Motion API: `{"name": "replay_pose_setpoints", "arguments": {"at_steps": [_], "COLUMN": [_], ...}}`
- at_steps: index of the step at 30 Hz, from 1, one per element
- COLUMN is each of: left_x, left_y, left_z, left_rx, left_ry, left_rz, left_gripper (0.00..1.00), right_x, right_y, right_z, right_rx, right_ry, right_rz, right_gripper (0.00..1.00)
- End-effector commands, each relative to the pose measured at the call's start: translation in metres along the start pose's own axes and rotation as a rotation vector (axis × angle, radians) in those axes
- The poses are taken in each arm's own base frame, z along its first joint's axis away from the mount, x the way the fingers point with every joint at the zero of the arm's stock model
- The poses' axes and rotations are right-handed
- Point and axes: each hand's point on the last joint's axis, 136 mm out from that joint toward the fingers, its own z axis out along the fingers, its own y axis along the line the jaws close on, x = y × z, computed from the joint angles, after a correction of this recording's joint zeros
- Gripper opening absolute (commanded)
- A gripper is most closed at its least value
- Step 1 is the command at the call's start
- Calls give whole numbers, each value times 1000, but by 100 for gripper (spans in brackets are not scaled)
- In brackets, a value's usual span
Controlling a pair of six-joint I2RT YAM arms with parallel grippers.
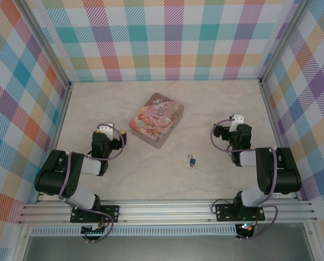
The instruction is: Unlock a padlock with a key
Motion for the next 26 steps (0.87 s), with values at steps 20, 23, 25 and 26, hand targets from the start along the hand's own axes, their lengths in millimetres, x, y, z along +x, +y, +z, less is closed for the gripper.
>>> {"name": "replay_pose_setpoints", "arguments": {"at_steps": [20,23,25,26], "left_x": [-16,-16,-15,-15], "left_y": [22,22,22,22], "left_z": [18,18,18,18], "left_rx": [-21,-22,-22,-22], "left_ry": [25,24,26,26], "left_rz": [-123,-123,-123,-123], "left_gripper": [100,100,100,100], "right_x": [-4,-3,-2,-3], "right_y": [3,4,4,3], "right_z": [1,1,1,1], "right_rx": [-21,-23,-23,-22], "right_ry": [-3,-3,0,-2], "right_rz": [-3,-4,-4,-3], "right_gripper": [100,100,100,100]}}
